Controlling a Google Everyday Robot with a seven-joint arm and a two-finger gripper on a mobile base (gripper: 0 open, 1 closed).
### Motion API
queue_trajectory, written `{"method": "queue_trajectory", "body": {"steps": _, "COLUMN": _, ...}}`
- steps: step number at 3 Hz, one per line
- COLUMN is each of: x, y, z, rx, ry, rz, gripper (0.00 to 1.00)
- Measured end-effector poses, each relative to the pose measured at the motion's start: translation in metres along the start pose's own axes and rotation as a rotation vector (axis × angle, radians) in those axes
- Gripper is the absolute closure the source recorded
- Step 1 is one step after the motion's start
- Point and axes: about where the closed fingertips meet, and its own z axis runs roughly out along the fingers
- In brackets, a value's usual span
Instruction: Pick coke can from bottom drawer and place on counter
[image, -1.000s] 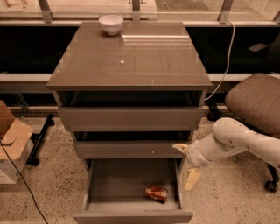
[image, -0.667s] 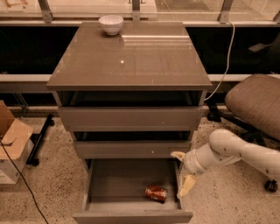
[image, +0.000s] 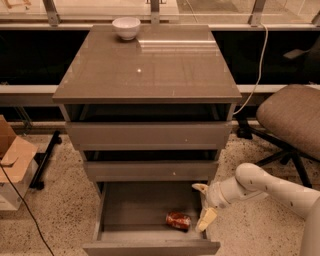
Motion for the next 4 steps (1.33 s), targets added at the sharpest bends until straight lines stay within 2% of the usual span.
{"method": "queue_trajectory", "body": {"steps": 2, "x": 0.0, "y": -0.006, "z": 0.012, "rx": 0.017, "ry": 0.005, "rz": 0.003, "gripper": 0.0}}
{"method": "queue_trajectory", "body": {"steps": 3, "x": 0.004, "y": -0.018, "z": 0.031, "rx": 0.035, "ry": -0.007, "rz": 0.013, "gripper": 0.0}}
{"method": "queue_trajectory", "body": {"steps": 4, "x": 0.023, "y": -0.033, "z": 0.063, "rx": 0.042, "ry": -0.018, "rz": 0.054, "gripper": 0.0}}
